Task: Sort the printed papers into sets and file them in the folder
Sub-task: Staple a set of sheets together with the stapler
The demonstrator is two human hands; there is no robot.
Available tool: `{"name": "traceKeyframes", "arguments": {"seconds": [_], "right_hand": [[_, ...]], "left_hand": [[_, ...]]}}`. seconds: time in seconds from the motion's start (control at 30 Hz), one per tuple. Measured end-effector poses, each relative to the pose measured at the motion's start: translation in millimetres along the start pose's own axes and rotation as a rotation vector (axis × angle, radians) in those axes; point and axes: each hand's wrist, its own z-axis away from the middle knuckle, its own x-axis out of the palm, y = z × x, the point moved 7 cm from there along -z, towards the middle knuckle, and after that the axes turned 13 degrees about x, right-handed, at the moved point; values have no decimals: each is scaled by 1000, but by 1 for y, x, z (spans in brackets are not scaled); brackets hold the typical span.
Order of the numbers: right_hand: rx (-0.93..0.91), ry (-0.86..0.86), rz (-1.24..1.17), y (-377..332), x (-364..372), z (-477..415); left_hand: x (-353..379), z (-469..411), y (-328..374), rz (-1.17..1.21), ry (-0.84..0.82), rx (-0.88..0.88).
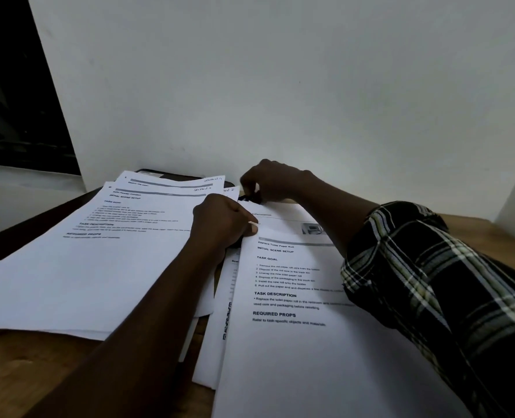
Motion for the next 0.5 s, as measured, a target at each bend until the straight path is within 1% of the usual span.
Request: {"name": "traceKeyframes", "arguments": {"seconds": [0.13,0.17,0.27,0.33,0.43,0.5], "right_hand": [[69,16,17,23,0,-6],[61,16,0,24,0,-6],[8,-84,-42,14,3,-3],[16,-121,-16,7,8,-3],[99,-91,-90,16,19,-11],[164,-26,-159,28,22,-13]], "left_hand": [[0,0,0,-9,-5,7],[1,-1,0,-10,-7,8],[1,-3,0,-24,-8,18],[2,-3,-1,-16,-4,18],[2,-2,-1,-6,3,17],[1,-3,-1,-11,1,23]]}}
